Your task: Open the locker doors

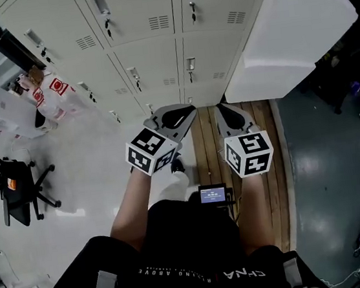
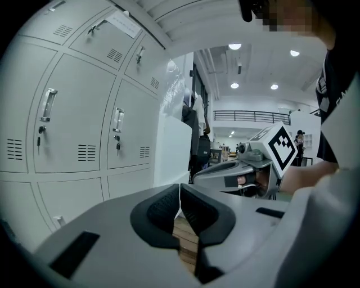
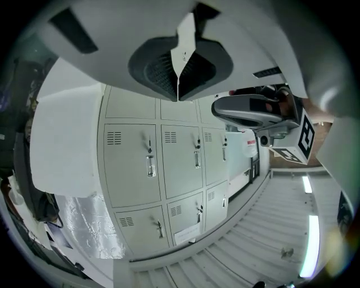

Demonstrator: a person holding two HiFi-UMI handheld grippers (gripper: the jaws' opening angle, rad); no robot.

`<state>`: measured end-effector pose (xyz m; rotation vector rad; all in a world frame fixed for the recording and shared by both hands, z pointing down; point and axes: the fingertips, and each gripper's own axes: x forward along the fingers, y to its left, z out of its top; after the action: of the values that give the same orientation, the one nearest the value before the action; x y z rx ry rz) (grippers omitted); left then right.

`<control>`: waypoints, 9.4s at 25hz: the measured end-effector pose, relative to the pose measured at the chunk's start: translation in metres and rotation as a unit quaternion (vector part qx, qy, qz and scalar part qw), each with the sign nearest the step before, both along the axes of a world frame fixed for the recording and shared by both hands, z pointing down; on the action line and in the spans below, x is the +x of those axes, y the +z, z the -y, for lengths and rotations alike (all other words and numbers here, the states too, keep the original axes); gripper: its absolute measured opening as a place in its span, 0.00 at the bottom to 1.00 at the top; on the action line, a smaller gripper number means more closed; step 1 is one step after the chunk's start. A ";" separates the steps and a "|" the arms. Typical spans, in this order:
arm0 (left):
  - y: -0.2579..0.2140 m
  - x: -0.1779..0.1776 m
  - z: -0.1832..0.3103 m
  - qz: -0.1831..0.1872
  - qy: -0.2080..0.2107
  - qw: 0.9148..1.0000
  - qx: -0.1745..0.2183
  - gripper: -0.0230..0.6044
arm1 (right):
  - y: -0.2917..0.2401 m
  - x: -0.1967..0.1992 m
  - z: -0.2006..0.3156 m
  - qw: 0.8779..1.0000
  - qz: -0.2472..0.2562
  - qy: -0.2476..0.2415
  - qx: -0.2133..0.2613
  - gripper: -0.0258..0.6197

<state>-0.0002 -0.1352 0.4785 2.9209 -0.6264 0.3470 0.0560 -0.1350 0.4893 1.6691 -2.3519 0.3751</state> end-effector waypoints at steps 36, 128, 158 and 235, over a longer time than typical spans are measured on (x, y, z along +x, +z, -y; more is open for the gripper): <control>-0.042 0.077 0.248 -0.008 -0.087 0.996 0.035 0.07 | -0.050 0.061 0.236 0.997 -0.041 -0.059 0.008 0.09; -0.057 0.096 0.349 0.526 -0.027 0.742 0.415 0.14 | -0.104 0.071 0.321 0.993 -0.042 -0.111 -0.017 0.09; -0.072 0.075 0.361 0.062 -0.178 0.981 0.036 0.11 | -0.149 0.020 0.379 0.993 0.008 -0.105 0.047 0.09; -0.058 0.149 0.174 -0.017 0.349 0.937 0.027 0.18 | -0.149 0.101 0.174 0.983 -0.013 0.118 0.141 0.15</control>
<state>0.1489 -0.3091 0.4207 3.0909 0.4450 0.3435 0.1573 -0.3087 0.3402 2.0755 -2.2788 0.0579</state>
